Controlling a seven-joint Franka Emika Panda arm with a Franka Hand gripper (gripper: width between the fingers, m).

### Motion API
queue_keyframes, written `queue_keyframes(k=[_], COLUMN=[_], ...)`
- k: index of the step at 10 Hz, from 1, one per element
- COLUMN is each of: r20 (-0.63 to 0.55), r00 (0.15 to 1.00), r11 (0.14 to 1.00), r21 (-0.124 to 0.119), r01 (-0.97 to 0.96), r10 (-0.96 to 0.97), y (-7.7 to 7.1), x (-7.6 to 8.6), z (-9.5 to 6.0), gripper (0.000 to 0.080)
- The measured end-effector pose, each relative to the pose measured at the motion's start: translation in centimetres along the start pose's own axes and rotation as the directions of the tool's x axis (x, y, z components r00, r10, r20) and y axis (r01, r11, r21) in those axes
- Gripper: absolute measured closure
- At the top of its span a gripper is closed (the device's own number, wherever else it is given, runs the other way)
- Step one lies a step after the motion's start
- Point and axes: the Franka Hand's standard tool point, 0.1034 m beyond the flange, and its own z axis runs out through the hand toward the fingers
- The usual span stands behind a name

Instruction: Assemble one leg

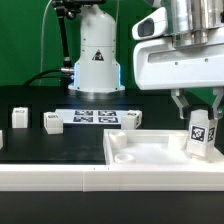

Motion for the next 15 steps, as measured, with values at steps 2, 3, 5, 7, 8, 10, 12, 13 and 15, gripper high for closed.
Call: queue_keyframes(k=[2, 3, 5, 7, 8, 10, 12, 13, 15], r20=[-0.001, 0.003, 0.004, 0.012, 0.021, 0.052, 0.081, 0.092, 0.099], r00=[0.995, 0.990, 0.992, 1.000, 0.999, 0.972, 0.921, 0.890, 0.777], r11=[0.995, 0.990, 0.992, 1.000, 0.999, 0.972, 0.923, 0.892, 0.780], r21=[0.001, 0.003, 0.003, -0.006, -0.014, -0.027, -0.027, -0.026, -0.023], r01=[-0.099, -0.144, -0.127, -0.027, 0.039, 0.231, 0.384, 0.450, 0.626], r10=[0.099, 0.144, 0.126, 0.027, -0.039, -0.230, -0.381, -0.447, -0.621], y=[0.1, 0.1, 0.0, 0.0, -0.1, -0.3, -1.1, -1.4, -1.6], x=[0.1, 0.0, -0.1, -0.2, -0.4, -1.0, -1.3, -1.5, -1.6], z=[0.0, 0.0, 0.0, 0.0, 0.0, -0.2, -0.4, -0.3, -0.1], gripper=[0.0505, 0.0459, 0.0323, 0.0178, 0.0155, 0.0151, 0.0151, 0.0151, 0.0151])
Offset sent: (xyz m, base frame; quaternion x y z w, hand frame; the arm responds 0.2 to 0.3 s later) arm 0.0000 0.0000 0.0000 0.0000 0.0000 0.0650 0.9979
